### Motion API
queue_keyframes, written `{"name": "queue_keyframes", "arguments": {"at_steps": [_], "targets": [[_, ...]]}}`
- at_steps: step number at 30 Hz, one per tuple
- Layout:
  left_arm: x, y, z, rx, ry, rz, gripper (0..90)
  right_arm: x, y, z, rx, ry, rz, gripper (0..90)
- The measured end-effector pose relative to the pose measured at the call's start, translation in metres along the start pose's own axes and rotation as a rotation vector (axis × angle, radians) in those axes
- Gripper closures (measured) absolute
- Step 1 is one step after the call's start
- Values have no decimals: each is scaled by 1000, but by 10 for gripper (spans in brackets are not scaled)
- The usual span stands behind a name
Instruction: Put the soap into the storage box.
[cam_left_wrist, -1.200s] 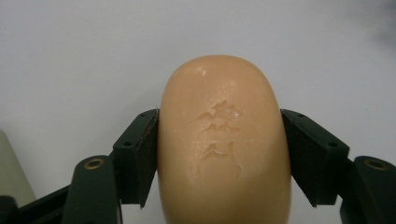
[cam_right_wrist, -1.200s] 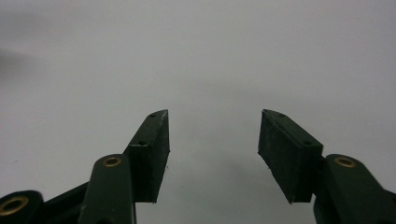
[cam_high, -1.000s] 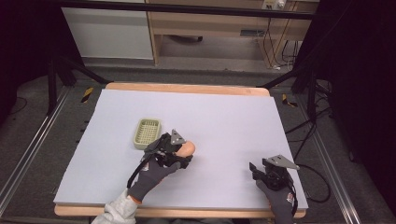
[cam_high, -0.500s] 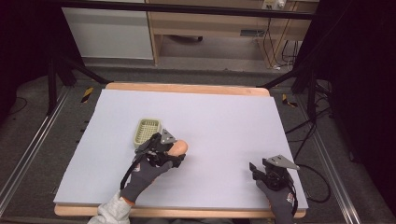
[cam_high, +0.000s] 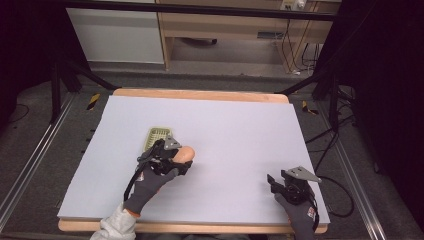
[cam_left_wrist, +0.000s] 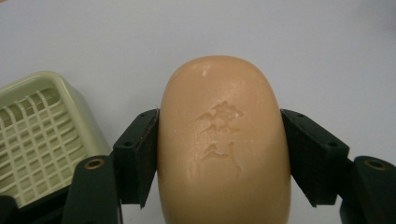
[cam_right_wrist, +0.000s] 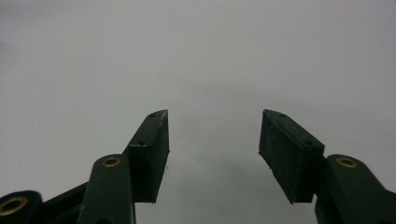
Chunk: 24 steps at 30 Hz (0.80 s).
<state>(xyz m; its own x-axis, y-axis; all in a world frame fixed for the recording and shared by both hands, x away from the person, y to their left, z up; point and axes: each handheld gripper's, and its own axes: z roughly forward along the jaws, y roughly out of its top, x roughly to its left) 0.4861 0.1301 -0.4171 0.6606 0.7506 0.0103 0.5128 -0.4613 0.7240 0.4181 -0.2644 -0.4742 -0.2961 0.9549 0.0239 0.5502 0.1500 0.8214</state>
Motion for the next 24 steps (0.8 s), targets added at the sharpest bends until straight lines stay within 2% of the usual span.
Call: {"name": "queue_keyframes", "arguments": {"at_steps": [10,24], "targets": [[14,2,-7,-16,30,-23,317,0,0,0,1,3,0,427],[37,5,-13,-47,71,-79,318,0,0,1,-1,-2,-7,428]]}}
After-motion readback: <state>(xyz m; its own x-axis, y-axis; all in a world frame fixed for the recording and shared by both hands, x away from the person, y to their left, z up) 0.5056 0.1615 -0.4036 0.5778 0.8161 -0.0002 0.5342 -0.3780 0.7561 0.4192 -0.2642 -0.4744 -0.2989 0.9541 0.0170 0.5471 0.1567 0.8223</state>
